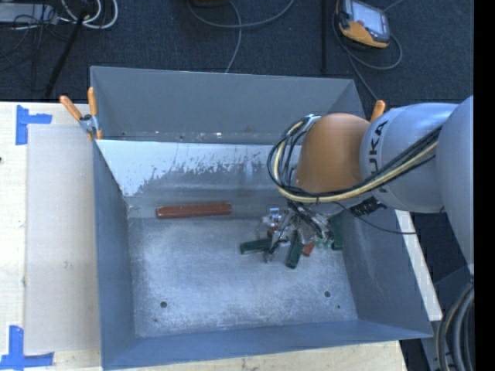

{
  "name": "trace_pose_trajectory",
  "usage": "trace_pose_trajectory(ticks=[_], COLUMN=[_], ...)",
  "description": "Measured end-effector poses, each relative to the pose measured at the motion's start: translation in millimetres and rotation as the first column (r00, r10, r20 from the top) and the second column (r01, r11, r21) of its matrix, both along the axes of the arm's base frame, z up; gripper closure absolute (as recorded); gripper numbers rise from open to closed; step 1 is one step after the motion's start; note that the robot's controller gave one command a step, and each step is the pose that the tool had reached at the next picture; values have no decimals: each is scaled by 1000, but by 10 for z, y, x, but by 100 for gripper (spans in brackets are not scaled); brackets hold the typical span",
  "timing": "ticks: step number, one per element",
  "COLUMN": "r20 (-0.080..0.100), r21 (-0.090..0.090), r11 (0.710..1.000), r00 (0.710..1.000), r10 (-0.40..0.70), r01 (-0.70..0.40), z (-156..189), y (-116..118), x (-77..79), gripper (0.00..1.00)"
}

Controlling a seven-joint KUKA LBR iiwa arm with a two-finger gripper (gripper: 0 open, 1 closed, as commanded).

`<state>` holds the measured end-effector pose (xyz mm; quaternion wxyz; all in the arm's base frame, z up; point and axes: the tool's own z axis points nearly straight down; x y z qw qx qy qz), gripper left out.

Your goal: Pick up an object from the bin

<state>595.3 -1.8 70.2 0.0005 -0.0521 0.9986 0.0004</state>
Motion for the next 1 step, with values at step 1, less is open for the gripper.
trace_pose_trajectory(ticks=[1], r20=[7], r21=[-1], r11=[1000], r00=[1000], r10=[-12], r01=[12], z=[1478], y=[-59], x=[-228], gripper=[100])
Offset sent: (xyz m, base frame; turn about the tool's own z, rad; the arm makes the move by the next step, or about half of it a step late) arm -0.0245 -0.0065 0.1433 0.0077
